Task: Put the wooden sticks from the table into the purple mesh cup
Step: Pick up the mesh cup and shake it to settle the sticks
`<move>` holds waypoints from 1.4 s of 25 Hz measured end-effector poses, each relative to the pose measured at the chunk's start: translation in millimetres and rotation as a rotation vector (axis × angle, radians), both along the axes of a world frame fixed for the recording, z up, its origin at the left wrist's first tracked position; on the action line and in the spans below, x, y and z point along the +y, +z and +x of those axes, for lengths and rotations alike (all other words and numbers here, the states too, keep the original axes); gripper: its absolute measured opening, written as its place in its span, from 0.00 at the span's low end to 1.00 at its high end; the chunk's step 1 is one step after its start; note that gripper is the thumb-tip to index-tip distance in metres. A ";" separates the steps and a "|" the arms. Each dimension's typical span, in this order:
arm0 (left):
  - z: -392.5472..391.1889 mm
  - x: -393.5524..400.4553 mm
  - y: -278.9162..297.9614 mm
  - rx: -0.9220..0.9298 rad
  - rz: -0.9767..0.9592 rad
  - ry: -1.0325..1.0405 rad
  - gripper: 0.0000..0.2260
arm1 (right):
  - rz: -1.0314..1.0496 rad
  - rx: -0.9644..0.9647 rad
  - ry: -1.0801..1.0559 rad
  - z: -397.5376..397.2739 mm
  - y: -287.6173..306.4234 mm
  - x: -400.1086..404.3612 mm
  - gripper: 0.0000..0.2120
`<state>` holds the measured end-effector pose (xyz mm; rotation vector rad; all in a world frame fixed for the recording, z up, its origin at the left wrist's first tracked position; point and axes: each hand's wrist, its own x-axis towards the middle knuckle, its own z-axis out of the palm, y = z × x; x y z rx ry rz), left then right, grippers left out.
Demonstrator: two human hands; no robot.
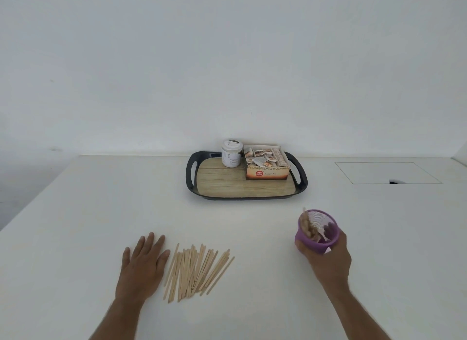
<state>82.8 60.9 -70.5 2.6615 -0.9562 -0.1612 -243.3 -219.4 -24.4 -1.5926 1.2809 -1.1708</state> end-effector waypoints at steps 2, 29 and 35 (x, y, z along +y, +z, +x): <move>-0.3 -0.5 -0.8 -0.003 0.003 -0.001 0.25 | 0.016 -0.022 -0.046 0.7 2.6 -0.8 0.43; 0.4 0.2 -1.8 -0.002 -0.028 0.021 0.25 | -0.103 0.105 -0.044 -1.2 6.4 -18.1 0.45; -0.4 0.4 -0.3 0.000 -0.028 0.023 0.25 | 0.070 0.066 -0.071 -8.6 -1.1 -24.0 0.44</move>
